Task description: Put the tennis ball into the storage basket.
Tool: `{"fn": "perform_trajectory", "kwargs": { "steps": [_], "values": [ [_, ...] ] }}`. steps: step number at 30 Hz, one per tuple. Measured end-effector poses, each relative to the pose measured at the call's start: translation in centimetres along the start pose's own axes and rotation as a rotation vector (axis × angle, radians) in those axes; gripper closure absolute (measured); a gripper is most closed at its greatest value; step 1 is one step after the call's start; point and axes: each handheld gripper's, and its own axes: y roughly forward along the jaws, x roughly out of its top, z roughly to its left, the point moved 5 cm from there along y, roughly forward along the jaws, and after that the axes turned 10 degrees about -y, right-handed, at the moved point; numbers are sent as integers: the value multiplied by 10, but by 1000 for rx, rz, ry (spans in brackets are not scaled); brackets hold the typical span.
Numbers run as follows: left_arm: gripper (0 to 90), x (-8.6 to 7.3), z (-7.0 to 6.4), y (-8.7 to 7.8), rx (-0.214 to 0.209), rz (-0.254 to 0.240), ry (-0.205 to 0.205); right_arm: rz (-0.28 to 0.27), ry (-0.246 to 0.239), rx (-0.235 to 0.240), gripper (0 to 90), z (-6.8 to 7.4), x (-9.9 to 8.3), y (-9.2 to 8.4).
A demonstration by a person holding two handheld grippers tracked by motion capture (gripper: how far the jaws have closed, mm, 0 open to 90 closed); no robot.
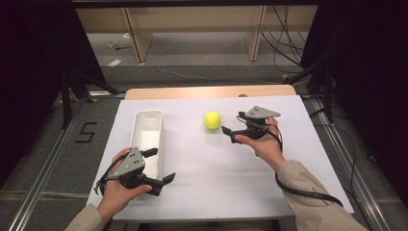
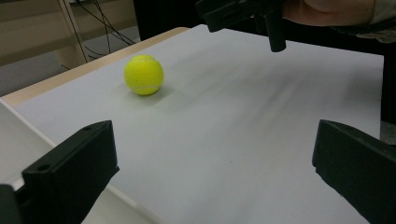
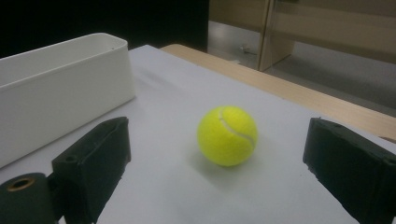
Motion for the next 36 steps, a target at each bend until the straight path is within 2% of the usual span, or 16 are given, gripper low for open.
{"fn": "perform_trajectory", "kwargs": {
  "steps": [13, 36],
  "values": [
    [0, 1, 0, -1, -1, -3, 4, 17, 3, 6, 84, -1, 5, 28],
    [0, 1, 0, -1, -4, -5, 3, 93, 22, -15, 76, -11, -6, 77]
  ]
}}
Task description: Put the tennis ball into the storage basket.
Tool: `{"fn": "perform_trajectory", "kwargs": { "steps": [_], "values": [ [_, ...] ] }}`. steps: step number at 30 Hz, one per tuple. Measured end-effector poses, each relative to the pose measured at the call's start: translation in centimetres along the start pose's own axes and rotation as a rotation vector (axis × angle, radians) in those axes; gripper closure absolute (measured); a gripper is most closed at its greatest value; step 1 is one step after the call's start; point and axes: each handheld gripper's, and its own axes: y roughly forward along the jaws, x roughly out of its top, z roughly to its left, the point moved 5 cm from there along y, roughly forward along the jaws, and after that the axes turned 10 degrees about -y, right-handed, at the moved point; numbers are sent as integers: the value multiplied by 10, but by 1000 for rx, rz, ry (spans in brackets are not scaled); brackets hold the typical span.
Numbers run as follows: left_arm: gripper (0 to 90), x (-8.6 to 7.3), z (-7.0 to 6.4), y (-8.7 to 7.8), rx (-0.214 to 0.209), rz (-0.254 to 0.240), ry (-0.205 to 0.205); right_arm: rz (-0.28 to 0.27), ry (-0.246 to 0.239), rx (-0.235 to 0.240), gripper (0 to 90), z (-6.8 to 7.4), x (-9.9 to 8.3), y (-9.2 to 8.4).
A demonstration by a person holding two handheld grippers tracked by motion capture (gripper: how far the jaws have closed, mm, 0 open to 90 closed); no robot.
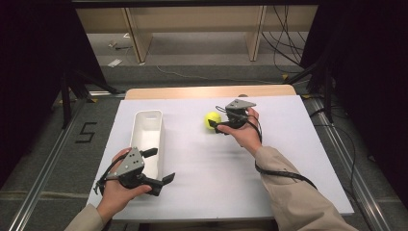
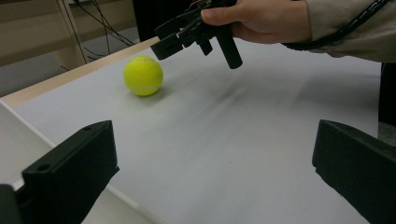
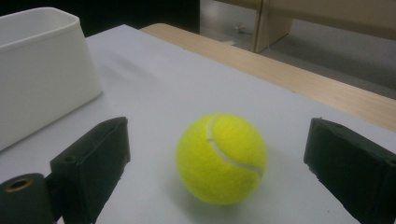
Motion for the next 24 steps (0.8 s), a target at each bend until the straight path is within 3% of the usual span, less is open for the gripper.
{"fn": "perform_trajectory", "kwargs": {
  "steps": [14, 24],
  "values": [
    [0, 0, 0, -1, -2, -2, -5, 51, 30, -11, 70, -6, -9, 33],
    [0, 0, 0, -1, -4, -2, -6, 77, 46, -17, 80, -10, -16, 44]
  ]
}}
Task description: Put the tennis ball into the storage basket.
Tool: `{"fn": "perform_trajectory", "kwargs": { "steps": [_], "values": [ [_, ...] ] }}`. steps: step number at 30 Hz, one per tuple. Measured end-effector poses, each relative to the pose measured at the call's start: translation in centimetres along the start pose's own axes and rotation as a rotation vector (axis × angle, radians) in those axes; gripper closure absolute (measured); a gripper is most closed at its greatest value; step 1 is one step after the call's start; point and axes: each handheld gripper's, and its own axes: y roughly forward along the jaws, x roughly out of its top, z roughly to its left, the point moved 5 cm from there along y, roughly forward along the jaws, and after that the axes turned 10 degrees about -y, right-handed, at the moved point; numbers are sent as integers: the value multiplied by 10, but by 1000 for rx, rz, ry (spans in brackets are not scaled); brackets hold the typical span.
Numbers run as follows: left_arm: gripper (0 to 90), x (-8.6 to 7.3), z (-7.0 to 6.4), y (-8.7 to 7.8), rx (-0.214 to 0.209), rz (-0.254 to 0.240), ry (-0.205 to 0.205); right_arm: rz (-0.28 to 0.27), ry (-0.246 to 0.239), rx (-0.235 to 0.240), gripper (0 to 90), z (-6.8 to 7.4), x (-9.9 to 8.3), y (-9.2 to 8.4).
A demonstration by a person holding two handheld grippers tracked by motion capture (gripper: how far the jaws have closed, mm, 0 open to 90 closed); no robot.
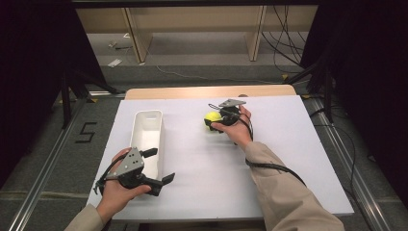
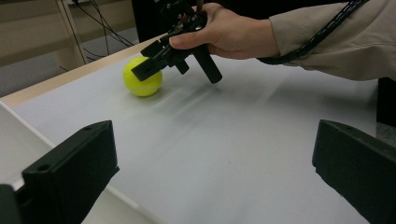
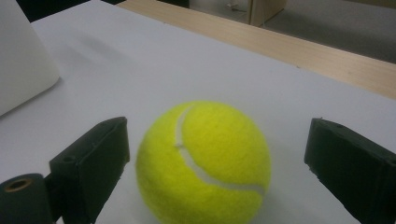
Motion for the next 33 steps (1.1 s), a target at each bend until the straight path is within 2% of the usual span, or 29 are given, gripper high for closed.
{"fn": "perform_trajectory", "kwargs": {
  "steps": [20, 24, 33],
  "values": [
    [0, 0, 1, 0, 0, 0, 5, 28, 15, 12, 186, 1, -4, 8],
    [0, 0, 0, 0, -1, 0, 0, 20, 16, 18, 256, 4, -3, 8],
    [0, 0, 0, 0, -1, 0, 0, 20, 4, 18, 269, 4, -3, 8]
  ]
}}
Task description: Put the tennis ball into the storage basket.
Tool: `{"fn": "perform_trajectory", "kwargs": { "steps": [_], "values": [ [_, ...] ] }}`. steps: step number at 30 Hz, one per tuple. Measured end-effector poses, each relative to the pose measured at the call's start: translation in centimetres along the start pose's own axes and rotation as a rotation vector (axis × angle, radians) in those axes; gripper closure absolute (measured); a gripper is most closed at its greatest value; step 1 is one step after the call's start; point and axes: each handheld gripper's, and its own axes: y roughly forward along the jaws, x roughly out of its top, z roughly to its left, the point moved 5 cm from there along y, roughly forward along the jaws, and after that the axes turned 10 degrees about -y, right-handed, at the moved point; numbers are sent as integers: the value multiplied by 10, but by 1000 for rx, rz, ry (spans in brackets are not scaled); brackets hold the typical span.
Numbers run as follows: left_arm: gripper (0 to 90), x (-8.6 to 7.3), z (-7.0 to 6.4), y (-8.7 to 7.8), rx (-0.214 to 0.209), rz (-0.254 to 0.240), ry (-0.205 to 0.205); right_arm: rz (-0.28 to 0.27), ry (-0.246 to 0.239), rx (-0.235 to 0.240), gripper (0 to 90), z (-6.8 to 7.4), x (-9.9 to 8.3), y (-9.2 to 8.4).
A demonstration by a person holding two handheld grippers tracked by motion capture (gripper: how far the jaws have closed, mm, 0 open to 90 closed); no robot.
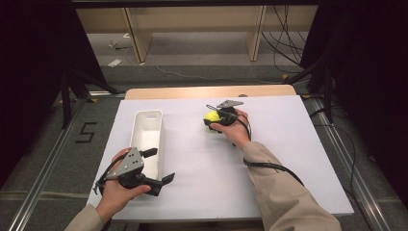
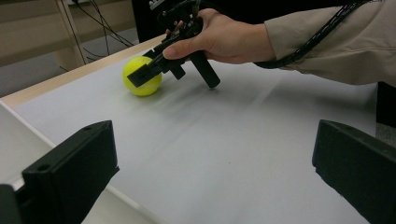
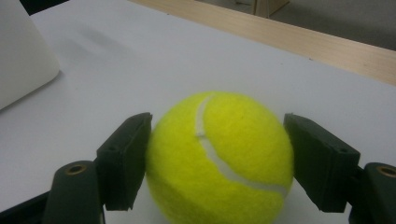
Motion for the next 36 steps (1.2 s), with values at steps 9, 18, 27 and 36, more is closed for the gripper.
{"fn": "perform_trajectory", "kwargs": {
  "steps": [9, 18, 27, 36],
  "values": [
    [0, 0, 0, 0, 1, -1, 1, -8, -7, 2, 274, 0, 1, -1],
    [0, 0, 0, 0, 2, 1, 1, -44, -15, 3, 275, 2, 11, -12],
    [0, 0, 0, 0, 3, 1, 8, -84, -17, 9, 275, 6, 22, -24],
    [0, 0, 0, 0, 3, 0, 0, -118, -20, 14, 275, 9, 31, -34]
  ]
}}
